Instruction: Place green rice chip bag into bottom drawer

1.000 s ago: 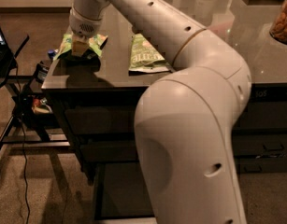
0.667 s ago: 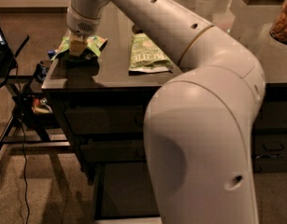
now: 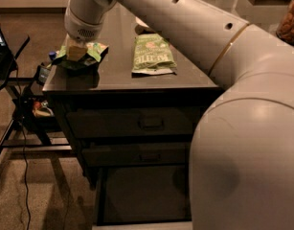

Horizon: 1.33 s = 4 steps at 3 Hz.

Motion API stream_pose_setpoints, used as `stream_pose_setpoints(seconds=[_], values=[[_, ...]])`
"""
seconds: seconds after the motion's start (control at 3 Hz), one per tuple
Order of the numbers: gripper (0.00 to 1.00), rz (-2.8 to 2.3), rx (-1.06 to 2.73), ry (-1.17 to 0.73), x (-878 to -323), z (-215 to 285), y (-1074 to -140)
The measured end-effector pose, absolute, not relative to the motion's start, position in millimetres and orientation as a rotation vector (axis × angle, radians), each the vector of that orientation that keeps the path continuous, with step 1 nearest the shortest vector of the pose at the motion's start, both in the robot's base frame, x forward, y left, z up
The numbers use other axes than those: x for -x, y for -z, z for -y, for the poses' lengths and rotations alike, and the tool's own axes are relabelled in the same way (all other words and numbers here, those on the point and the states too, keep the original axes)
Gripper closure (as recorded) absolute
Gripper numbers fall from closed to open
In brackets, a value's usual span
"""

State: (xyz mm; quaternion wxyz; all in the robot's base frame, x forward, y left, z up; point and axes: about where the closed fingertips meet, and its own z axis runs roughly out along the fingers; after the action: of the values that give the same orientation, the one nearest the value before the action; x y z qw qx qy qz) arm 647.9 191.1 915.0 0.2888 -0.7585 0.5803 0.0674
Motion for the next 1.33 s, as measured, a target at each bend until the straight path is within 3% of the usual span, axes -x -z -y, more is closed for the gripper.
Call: stream_pose_setpoints(seconds=[0.67, 1.33], values=[[1.00, -1.598, 1.982, -0.204, -610.7, -183.6, -922.9], [1.00, -1.736, 1.863, -0.212, -512.7, -158.0, -926.4]])
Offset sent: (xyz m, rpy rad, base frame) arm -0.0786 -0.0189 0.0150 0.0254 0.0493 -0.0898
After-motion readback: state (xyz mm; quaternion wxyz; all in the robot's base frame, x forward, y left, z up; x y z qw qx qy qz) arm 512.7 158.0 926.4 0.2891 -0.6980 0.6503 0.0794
